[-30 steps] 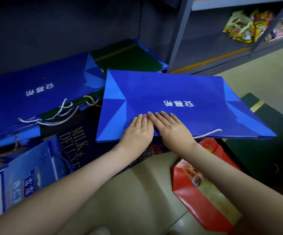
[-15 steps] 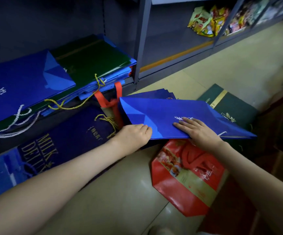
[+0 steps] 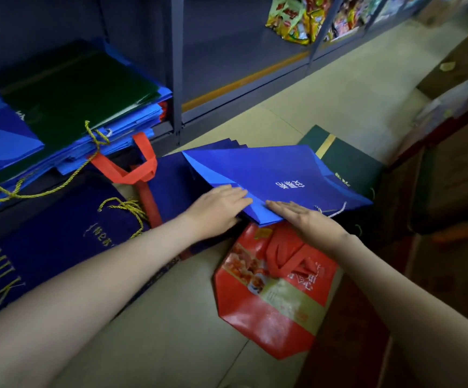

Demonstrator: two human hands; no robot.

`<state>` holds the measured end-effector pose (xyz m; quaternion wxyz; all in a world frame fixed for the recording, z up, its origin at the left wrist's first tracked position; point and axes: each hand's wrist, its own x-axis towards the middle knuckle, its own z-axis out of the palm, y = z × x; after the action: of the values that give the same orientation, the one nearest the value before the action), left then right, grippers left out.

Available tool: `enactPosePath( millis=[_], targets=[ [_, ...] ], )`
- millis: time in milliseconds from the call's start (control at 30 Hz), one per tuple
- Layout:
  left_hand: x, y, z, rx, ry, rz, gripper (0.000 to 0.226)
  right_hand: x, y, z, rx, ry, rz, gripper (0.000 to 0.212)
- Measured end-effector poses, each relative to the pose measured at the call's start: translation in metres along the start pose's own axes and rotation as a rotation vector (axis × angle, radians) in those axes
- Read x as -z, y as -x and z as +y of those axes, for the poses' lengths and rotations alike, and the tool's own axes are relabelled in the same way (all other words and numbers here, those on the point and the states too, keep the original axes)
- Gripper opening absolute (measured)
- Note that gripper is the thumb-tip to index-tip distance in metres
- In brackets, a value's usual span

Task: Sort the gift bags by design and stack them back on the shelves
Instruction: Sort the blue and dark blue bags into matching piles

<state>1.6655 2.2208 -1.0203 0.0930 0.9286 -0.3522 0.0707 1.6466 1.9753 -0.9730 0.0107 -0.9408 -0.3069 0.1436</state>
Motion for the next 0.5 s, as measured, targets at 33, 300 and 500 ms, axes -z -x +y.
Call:
enactPosePath(
  millis=[33,300,500],
  targets=[
    [-0.004,-0.006,-0.009,0.02,-0.059,-0.084,0.052,-0.002,0.004,0.014,-0.016,-0.039,0.021,0.074],
    [-0.04,-0.061,0.007,-0.187,-0.203,-0.215,0.018,0.024,-0.017,0.029,-0.502,-0.255,-0.423,0.051],
    [-0.074,-0.059,0.004,-0.142,-0.394,-0.494,0.072,-0.048,-0.038,-0.019,-0.611,-0.215,-0.253,0.097]
  ],
)
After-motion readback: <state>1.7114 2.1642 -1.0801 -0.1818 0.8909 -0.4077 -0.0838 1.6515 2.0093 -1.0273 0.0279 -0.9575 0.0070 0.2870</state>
